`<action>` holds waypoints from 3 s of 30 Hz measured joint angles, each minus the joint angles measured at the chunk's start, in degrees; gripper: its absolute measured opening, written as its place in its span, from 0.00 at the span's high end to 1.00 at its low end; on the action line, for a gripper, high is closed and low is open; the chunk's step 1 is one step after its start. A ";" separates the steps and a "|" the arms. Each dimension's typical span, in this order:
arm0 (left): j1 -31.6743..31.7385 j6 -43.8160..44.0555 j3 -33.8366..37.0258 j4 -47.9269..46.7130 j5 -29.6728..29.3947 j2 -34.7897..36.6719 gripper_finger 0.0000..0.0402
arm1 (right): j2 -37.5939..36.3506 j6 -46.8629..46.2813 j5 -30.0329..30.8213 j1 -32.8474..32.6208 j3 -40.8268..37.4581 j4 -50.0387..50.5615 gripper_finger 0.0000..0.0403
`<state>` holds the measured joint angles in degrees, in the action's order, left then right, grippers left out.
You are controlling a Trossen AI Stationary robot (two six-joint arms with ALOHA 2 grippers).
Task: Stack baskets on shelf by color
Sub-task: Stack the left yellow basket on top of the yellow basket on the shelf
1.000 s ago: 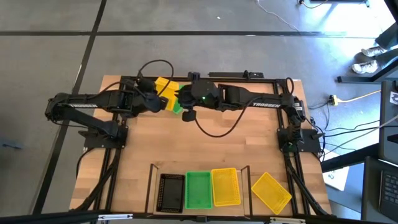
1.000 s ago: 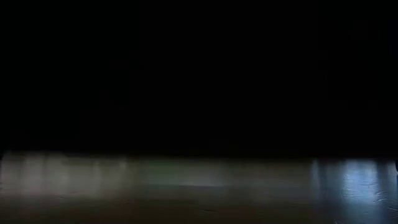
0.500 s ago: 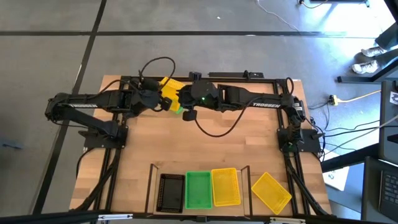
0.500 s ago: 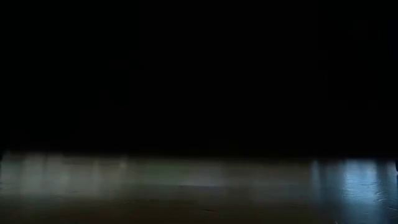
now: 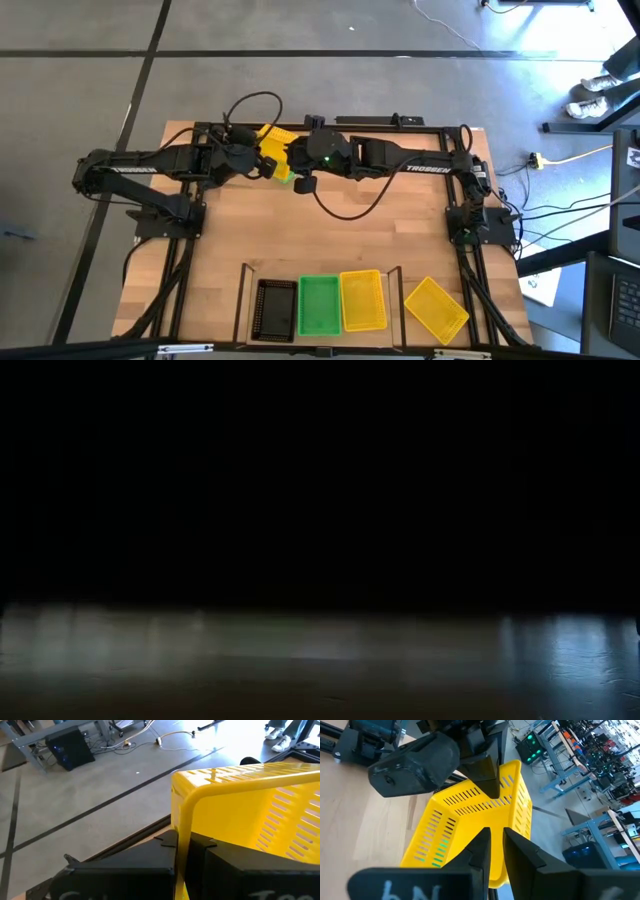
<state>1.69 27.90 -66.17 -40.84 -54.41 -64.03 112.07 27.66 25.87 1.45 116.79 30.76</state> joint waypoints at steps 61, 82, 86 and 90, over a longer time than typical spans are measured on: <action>0.07 1.70 0.09 0.13 4.56 -0.04 0.95 | 3.37 1.09 2.78 2.86 0.02 -1.29 1.00; -2.55 1.88 -0.07 -8.43 14.25 0.02 0.81 | 3.56 1.16 3.58 3.04 -0.09 0.32 1.00; -4.01 0.66 -0.07 -8.45 14.21 0.10 0.81 | 3.56 1.38 7.59 2.98 -0.09 1.05 1.00; -5.67 -0.48 -0.07 -8.28 14.45 1.32 0.81 | 3.56 1.36 8.83 3.06 -0.09 1.25 1.00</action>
<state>-3.98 27.42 -66.24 -49.12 -39.96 -62.71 115.63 29.02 34.70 4.51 116.71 32.01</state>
